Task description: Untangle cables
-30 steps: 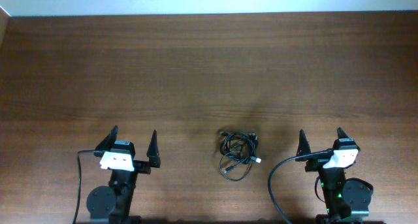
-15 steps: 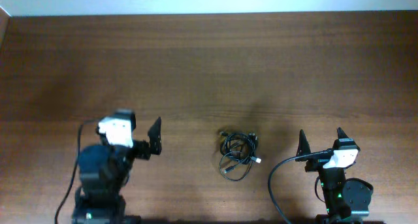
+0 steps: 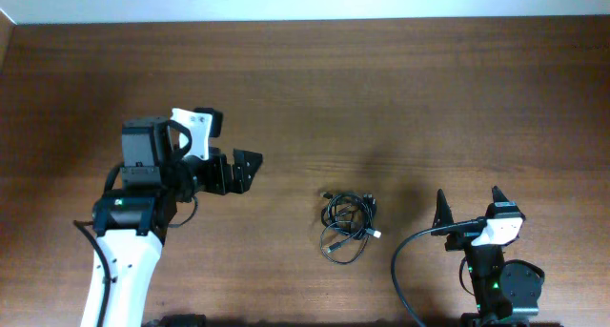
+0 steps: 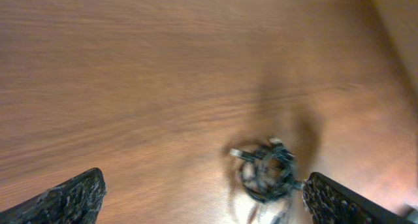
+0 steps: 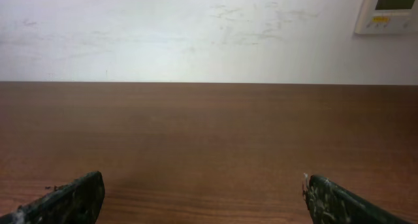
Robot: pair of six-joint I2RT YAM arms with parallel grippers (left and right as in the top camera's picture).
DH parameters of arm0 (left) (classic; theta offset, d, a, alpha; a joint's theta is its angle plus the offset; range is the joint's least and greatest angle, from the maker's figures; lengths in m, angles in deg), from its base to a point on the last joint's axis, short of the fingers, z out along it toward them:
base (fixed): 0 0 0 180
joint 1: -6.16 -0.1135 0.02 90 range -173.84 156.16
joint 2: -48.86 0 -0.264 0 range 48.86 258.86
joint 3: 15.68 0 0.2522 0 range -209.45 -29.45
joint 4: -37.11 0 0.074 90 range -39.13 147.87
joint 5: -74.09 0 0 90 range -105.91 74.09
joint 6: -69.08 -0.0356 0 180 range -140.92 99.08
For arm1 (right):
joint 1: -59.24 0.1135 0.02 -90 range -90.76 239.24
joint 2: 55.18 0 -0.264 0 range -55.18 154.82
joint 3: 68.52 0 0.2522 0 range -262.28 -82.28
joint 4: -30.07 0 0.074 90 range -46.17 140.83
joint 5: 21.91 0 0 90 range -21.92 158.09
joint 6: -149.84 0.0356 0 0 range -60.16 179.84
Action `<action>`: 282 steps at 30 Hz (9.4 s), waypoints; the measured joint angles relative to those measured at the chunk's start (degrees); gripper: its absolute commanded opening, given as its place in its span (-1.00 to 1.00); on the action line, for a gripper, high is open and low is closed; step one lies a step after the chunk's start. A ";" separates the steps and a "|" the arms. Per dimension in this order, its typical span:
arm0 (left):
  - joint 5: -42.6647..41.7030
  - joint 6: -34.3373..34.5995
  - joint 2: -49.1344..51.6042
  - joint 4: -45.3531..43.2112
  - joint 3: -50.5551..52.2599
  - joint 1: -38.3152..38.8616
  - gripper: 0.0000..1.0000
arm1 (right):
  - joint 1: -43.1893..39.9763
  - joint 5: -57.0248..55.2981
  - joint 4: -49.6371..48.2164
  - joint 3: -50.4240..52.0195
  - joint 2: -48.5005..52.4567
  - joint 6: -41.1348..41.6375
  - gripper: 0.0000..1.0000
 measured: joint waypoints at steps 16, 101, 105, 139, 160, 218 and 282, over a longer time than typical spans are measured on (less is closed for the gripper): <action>-4.72 10.84 2.75 2.97 0.00 0.02 0.98 | 0.00 0.00 0.02 0.00 0.00 -0.02 0.97; 17.44 35.78 19.32 -8.81 -1.29 23.28 -1.00 | 0.00 0.00 0.02 0.00 0.00 0.00 0.97; 17.77 35.78 19.32 -8.52 -1.29 23.28 -1.00 | 0.00 0.00 0.02 0.00 0.00 0.00 0.97; 19.15 55.36 19.15 11.85 -2.03 20.85 -1.00 | -0.04 11.41 -1.07 0.00 0.00 17.90 0.97; -21.46 29.33 19.06 -19.21 -1.92 21.38 -1.00 | -0.11 40.37 -1.79 -1.88 10.82 72.04 0.57; -5.27 8.22 18.97 -23.30 -2.05 40.98 -1.00 | -0.11 41.48 8.00 -3.34 14.27 62.79 -0.91; -18.25 64.92 31.85 -31.67 -2.01 33.90 -0.99 | -0.22 38.53 7.50 -3.23 14.36 66.40 -0.49</action>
